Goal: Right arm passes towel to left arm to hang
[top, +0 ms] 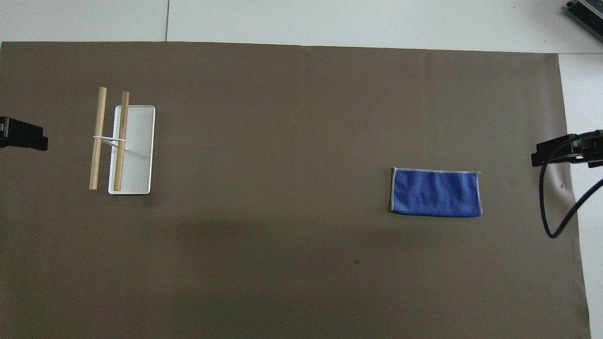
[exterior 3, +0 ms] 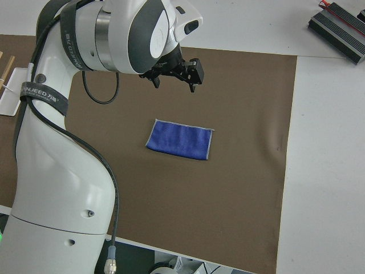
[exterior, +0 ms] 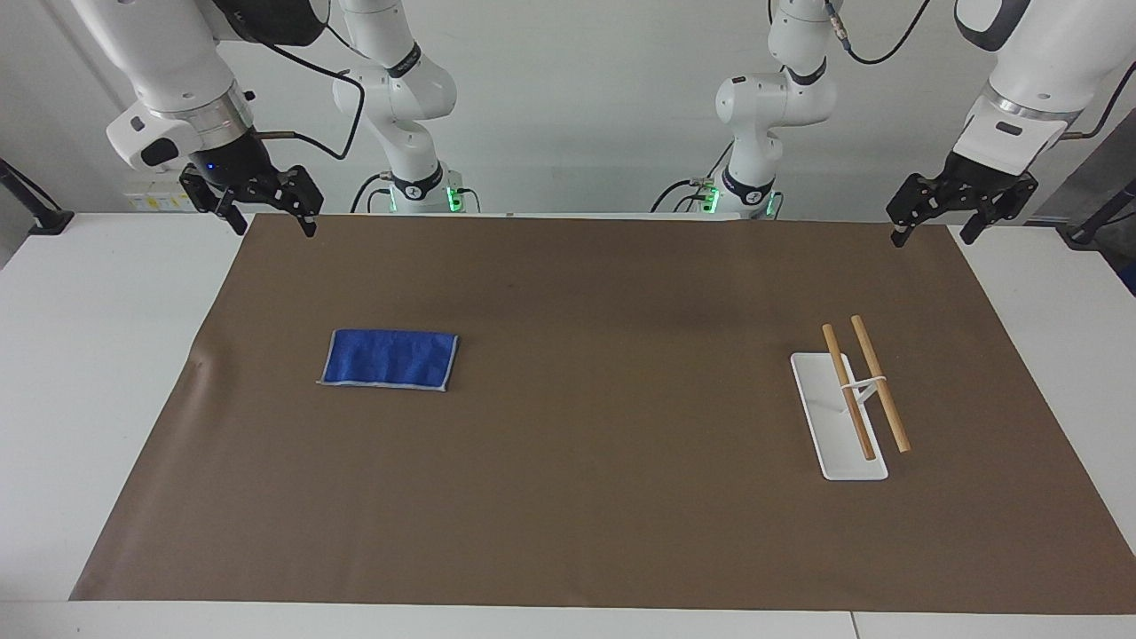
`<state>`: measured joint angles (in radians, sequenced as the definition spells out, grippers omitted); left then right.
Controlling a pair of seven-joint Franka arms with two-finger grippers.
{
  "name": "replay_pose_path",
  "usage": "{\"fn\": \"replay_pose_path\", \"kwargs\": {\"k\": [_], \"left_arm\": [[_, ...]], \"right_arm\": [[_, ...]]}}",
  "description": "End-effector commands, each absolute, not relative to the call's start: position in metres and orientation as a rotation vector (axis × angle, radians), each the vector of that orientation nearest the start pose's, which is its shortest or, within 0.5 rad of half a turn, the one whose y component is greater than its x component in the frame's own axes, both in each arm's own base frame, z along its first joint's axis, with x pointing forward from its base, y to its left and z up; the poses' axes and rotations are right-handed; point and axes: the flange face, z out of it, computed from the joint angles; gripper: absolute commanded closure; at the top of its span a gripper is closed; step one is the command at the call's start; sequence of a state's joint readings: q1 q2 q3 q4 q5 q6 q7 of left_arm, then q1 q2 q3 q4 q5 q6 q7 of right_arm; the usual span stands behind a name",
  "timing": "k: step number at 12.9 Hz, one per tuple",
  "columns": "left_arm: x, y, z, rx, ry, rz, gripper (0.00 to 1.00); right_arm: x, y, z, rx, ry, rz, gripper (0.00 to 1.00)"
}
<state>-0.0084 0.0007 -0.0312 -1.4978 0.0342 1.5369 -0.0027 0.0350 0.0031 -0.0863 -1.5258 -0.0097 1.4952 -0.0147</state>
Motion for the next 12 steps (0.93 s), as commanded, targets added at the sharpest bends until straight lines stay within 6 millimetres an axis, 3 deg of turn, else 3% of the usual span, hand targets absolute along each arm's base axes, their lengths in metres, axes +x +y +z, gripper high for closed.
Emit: {"fn": "replay_pose_path", "kwargs": {"k": [1, 6, 10, 12], "left_arm": [[0.543, -0.016, 0.657, -3.091, 0.058, -0.070, 0.00], [0.543, -0.017, 0.657, -3.091, 0.061, -0.070, 0.00], [0.543, -0.016, 0.657, -3.091, 0.058, -0.070, 0.00], [0.543, -0.016, 0.657, -3.091, 0.058, -0.070, 0.00]], "right_arm": [[0.543, -0.031, 0.640, -3.141, 0.092, 0.058, 0.00], [0.533, -0.030, 0.626, -3.133, 0.091, 0.060, 0.00], [0.539, -0.025, 0.626, -3.135, 0.074, 0.003, 0.00], [0.542, -0.024, 0.607, -3.129, 0.073, -0.043, 0.00]]}}
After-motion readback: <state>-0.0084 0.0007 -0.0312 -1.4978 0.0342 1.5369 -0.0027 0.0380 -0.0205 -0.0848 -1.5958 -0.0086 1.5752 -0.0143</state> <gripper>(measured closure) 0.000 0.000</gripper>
